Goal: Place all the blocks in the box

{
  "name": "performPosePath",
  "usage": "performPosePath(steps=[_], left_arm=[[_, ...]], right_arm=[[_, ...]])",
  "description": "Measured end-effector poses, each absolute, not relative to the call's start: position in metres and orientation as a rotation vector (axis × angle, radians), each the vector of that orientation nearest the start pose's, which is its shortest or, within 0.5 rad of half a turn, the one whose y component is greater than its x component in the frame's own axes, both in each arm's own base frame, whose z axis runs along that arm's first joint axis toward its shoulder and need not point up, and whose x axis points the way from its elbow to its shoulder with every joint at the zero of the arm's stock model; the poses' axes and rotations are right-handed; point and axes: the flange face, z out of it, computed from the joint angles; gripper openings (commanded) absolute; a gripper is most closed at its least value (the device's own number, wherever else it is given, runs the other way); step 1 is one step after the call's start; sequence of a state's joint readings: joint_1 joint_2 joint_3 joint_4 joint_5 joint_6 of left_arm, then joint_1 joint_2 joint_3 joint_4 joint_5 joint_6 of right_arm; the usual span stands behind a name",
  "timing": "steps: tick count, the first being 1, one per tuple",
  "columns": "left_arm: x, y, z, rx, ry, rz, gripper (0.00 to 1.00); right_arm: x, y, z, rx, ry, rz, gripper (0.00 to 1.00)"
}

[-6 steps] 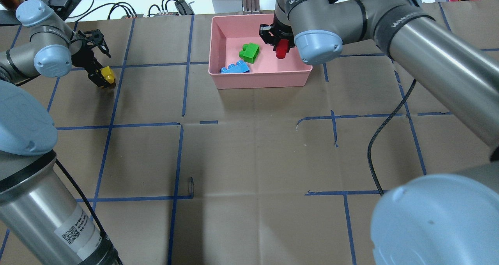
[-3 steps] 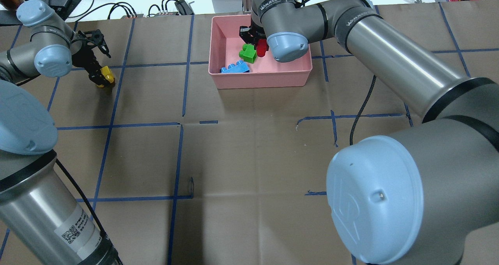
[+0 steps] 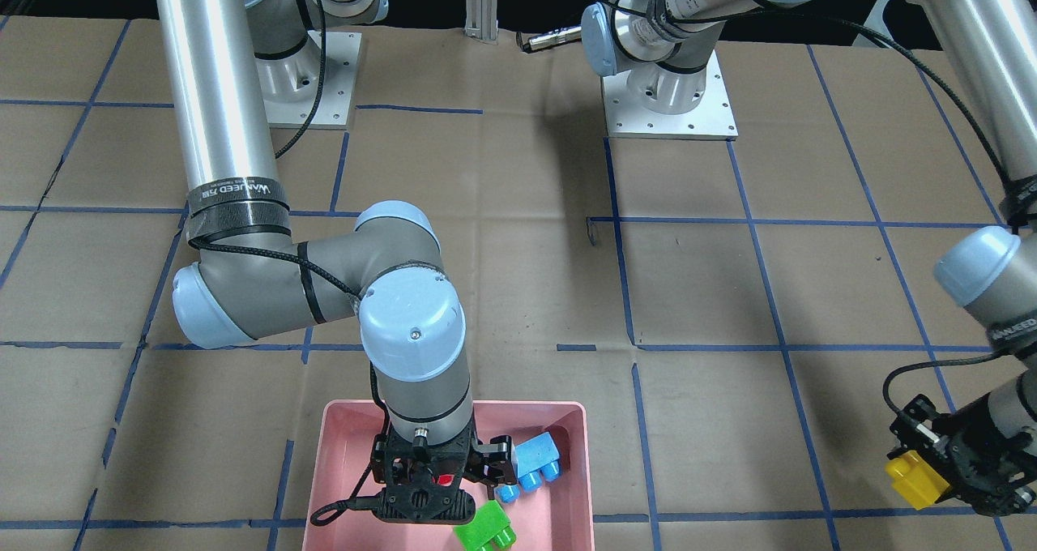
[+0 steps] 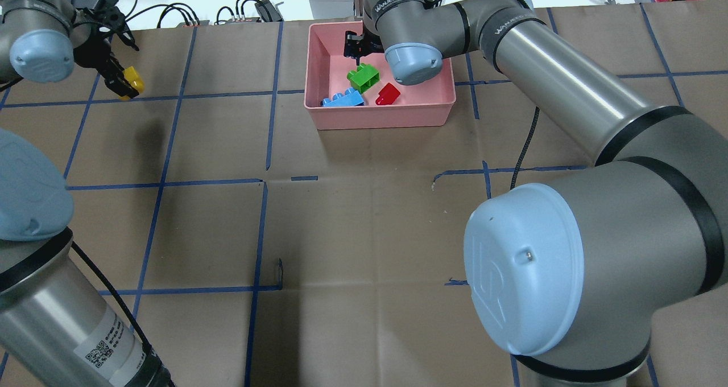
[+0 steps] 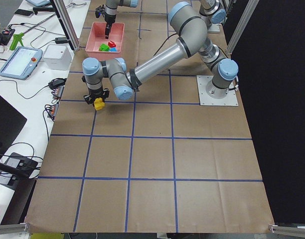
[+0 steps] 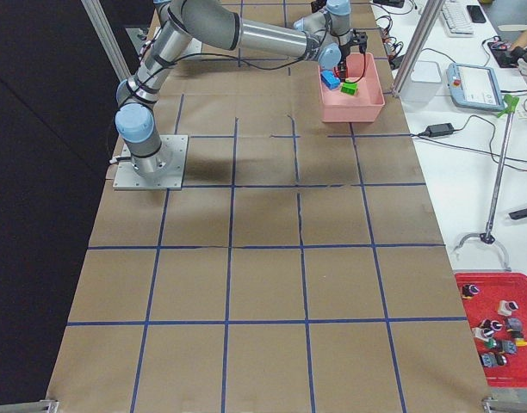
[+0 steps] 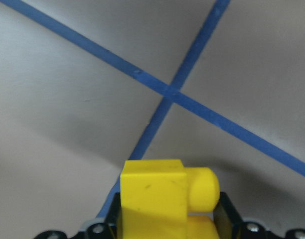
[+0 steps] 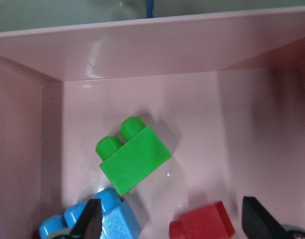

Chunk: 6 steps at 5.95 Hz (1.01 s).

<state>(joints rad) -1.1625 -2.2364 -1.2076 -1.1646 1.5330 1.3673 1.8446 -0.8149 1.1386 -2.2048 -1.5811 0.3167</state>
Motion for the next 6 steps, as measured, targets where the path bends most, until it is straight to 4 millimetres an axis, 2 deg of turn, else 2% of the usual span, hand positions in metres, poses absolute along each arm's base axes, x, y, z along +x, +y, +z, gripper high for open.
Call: performPosePath(steps=[1, 2, 3, 4, 5, 6], left_arm=[[0.169, -0.738, 0.337, 1.236, 2.848, -0.135, 0.26], [0.163, -0.734, 0.377, 0.943, 2.978, -0.126, 0.26], [0.144, -0.731, 0.404, 0.655, 3.071, -0.129, 0.26], [0.096, -0.734, 0.419, 0.397, 3.135, -0.145, 0.26], [0.029, -0.739, 0.425, 0.165, 3.199, -0.161, 0.26], [-0.047, -0.740, 0.426, -0.055, 3.252, -0.160, 0.26]], right_arm=[[0.336, -0.724, 0.296, 0.042, 3.030, -0.460, 1.00], [0.327, -0.716, 0.319, 0.018, 3.044, -0.436, 0.99], [0.317, -0.699, 0.355, -0.030, 3.066, -0.391, 0.83], [0.305, -0.670, 0.398, -0.079, 3.102, -0.307, 0.87], [0.291, -0.628, 0.439, -0.104, 3.136, -0.212, 0.92], [0.275, -0.572, 0.477, -0.104, 3.150, -0.169, 0.98]])
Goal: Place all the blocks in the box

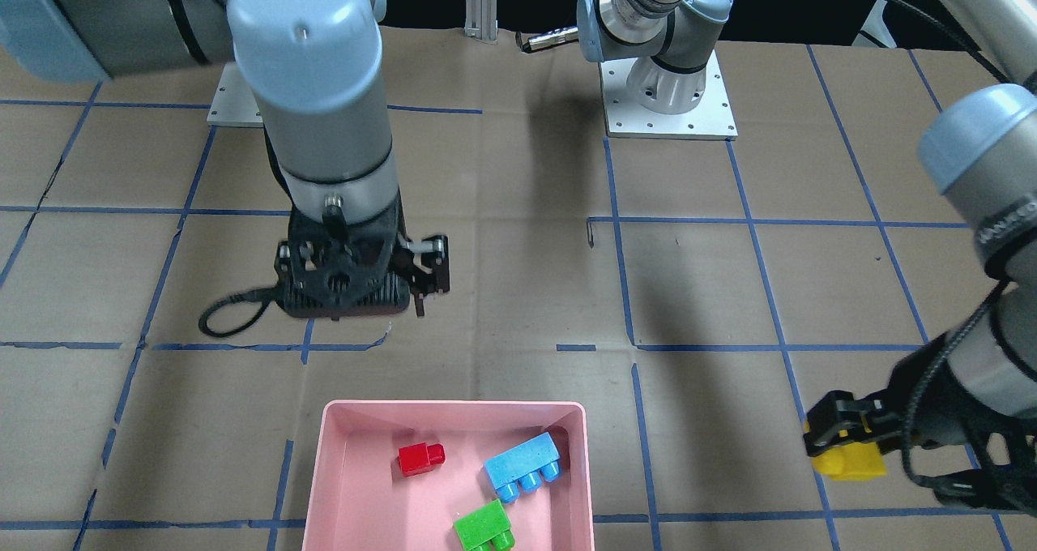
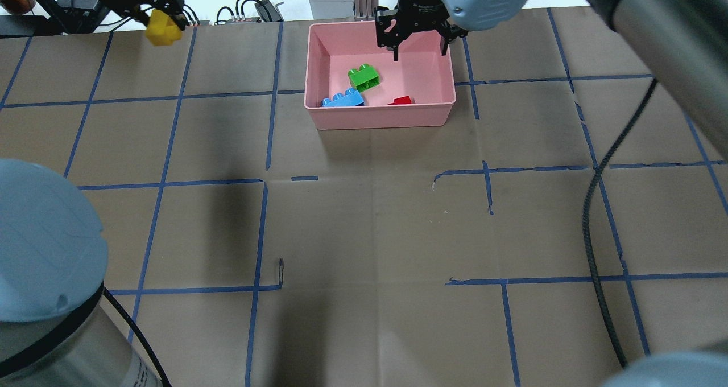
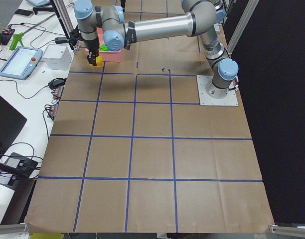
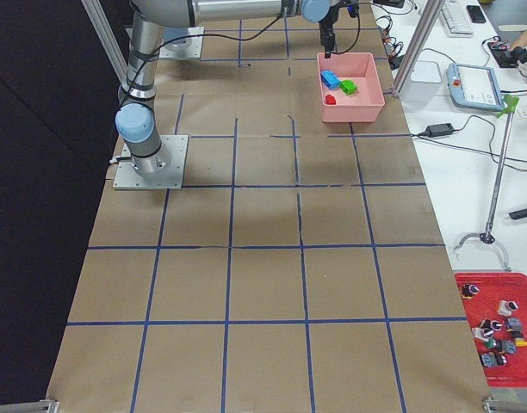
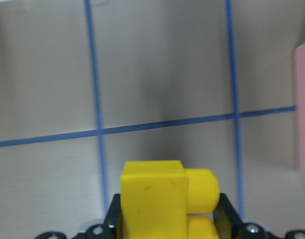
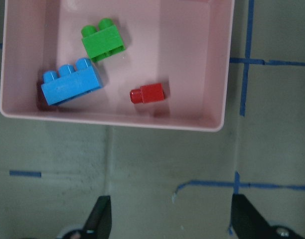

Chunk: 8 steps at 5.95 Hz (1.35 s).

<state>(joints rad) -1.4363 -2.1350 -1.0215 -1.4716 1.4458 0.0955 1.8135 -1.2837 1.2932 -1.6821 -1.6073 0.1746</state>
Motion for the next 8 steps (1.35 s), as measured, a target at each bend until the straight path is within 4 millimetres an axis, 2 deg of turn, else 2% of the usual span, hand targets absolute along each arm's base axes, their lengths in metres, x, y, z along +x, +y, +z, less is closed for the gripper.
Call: performPosePath(steps=[1, 2, 3, 4, 5, 6, 7, 8], left_arm=[[-0.117, -0.740, 0.424, -0.229, 3.269, -0.171, 0.26], [-0.178, -0.745, 0.416, -0.367, 3.271, -0.201, 0.26], [-0.231, -0.754, 0.397, -0.465, 3.268, -0.230, 0.26], [-0.269, -0.765, 0.371, -0.519, 3.260, -0.238, 0.31], [-0.297, -0.773, 0.338, -0.538, 3.254, -0.235, 0.56], [-0.319, -0.777, 0.305, -0.533, 3.230, -0.249, 0.97], [-0.330, -0.778, 0.283, -0.515, 3.194, -0.267, 0.98], [-0.333, -0.778, 0.280, -0.486, 3.176, -0.282, 0.98]], right_arm=[[0.258, -0.515, 0.499, -0.093, 3.148, -0.169, 0.99], [0.232, -0.471, 0.496, -0.053, 3.140, -0.185, 0.99], [0.203, -0.447, 0.476, 0.013, 3.136, -0.192, 0.99], [0.179, -0.439, 0.456, 0.038, 3.141, -0.172, 1.00], [0.162, -0.440, 0.449, 0.027, 3.147, -0.154, 1.00], [0.152, -0.442, 0.448, 0.026, 3.149, -0.151, 1.00], [0.148, -0.444, 0.451, 0.028, 3.148, -0.161, 1.00], [0.146, -0.446, 0.458, 0.030, 3.147, -0.184, 1.00]])
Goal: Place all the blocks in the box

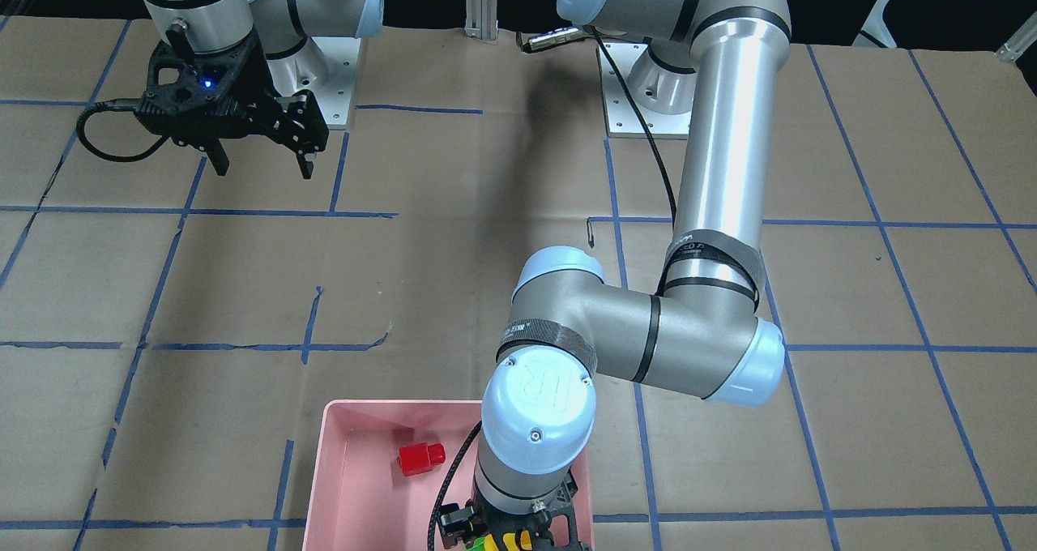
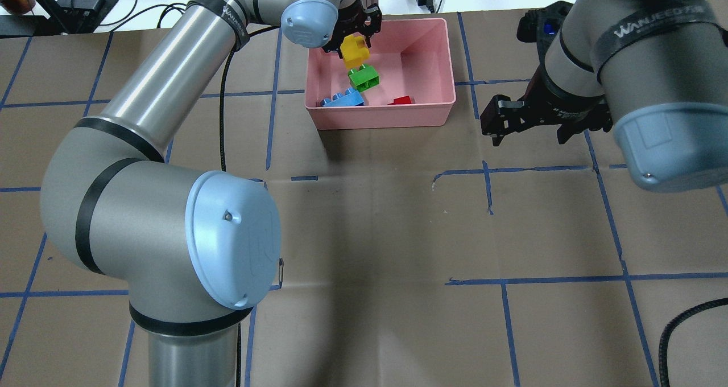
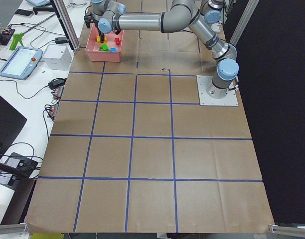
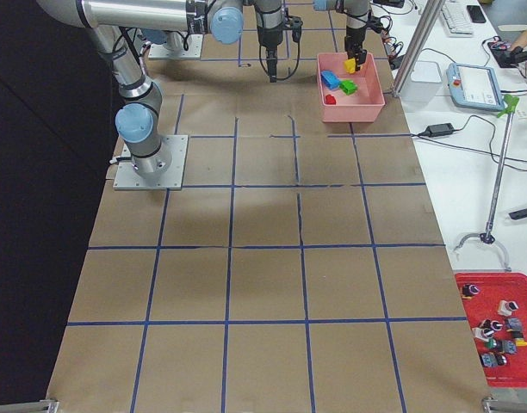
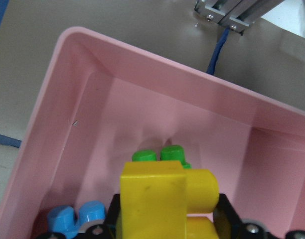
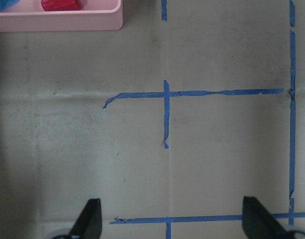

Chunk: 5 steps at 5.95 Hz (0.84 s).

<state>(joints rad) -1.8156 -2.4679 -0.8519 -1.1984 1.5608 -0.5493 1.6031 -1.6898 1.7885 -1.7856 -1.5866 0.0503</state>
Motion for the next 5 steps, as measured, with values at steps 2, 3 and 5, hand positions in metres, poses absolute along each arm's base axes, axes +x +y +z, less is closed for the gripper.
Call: performPosePath(steps=[2, 3, 5], left_arm=[[-0.321, -0.764, 0.324, -0.344, 3.171, -0.275, 0.99], [-0.295, -0.746, 0.364, -0.249, 3.159, -0.206, 0.99], [-0.201, -0.688, 0.439, -0.029, 3.141, -0.068, 0.99]], right_arm=[[0.146, -0.451, 0.475, 0.027, 3.145, -0.212, 1.00], [0.146, -0.451, 0.475, 0.028, 3.145, -0.208, 1.00], [0.146, -0.453, 0.469, 0.034, 3.150, -0.188, 1.00]])
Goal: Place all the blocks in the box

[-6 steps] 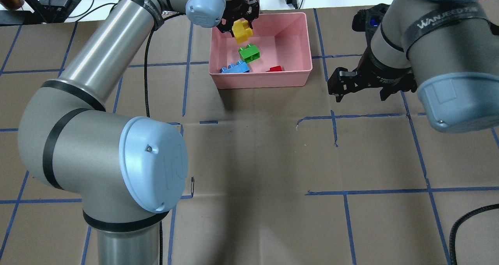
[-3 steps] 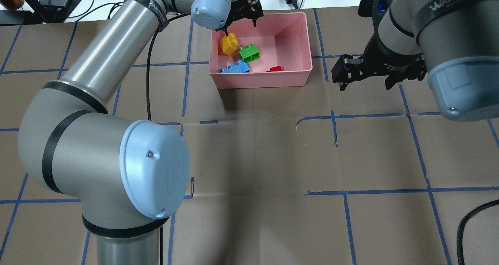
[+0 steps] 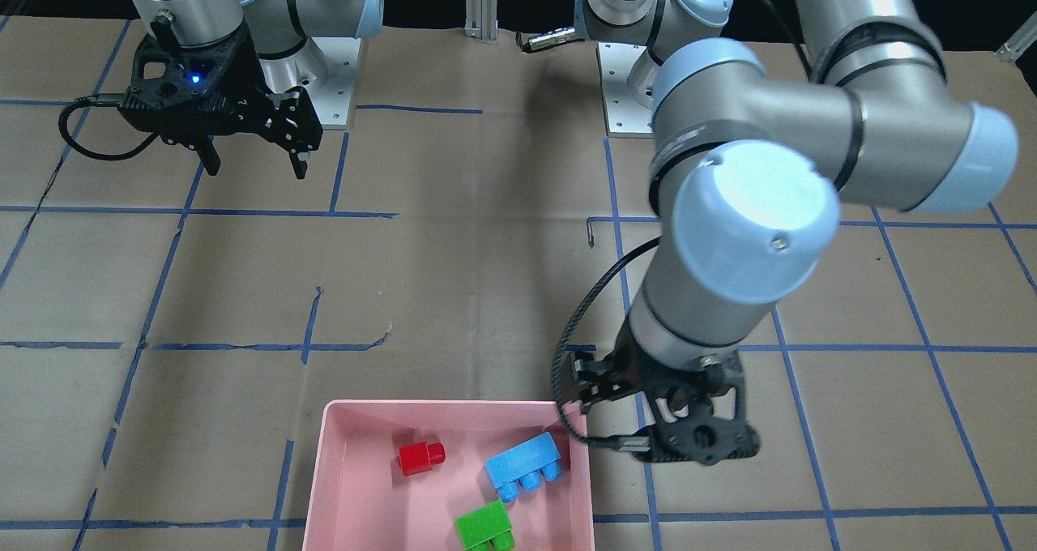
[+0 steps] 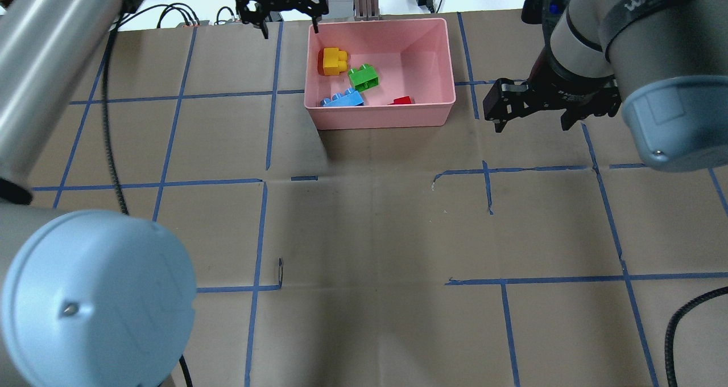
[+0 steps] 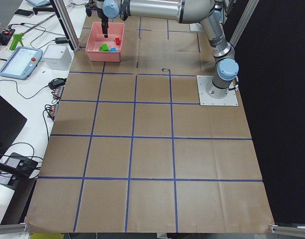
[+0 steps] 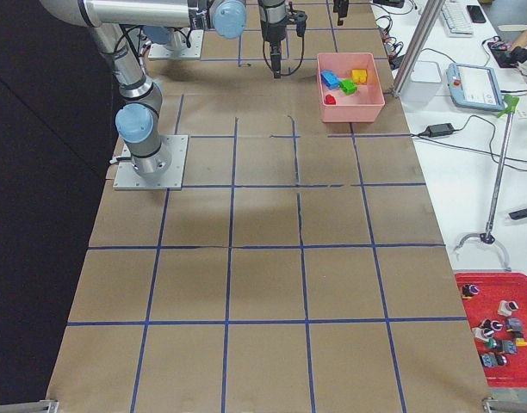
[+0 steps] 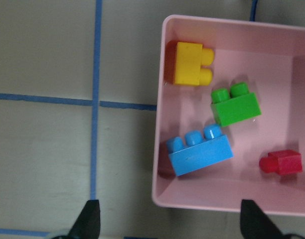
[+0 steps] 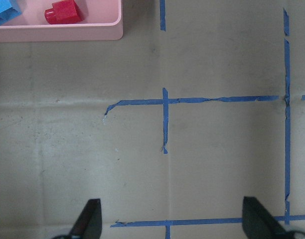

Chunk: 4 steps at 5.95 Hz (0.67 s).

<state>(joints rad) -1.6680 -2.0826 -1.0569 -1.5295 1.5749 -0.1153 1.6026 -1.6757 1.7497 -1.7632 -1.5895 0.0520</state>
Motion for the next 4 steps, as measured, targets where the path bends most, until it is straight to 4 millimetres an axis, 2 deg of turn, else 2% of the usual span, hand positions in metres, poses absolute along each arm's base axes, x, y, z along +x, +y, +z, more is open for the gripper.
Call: performPosePath(steps=[1, 3, 4], left_arm=[[-0.167, -0.645, 0.462, 0.046, 3.139, -0.044, 0.99], [-0.132, -0.562, 0.498, 0.150, 3.139, -0.069, 0.99], [-0.118, -0.538, 0.512, 0.177, 3.135, -0.101, 0.99]], right_arm=[[0.147, -0.455, 0.466, 0.032, 3.156, -0.189, 1.00], [0.148, -0.467, 0.454, 0.035, 3.160, -0.162, 1.00], [0.149, -0.470, 0.457, 0.032, 3.159, -0.168, 1.00]])
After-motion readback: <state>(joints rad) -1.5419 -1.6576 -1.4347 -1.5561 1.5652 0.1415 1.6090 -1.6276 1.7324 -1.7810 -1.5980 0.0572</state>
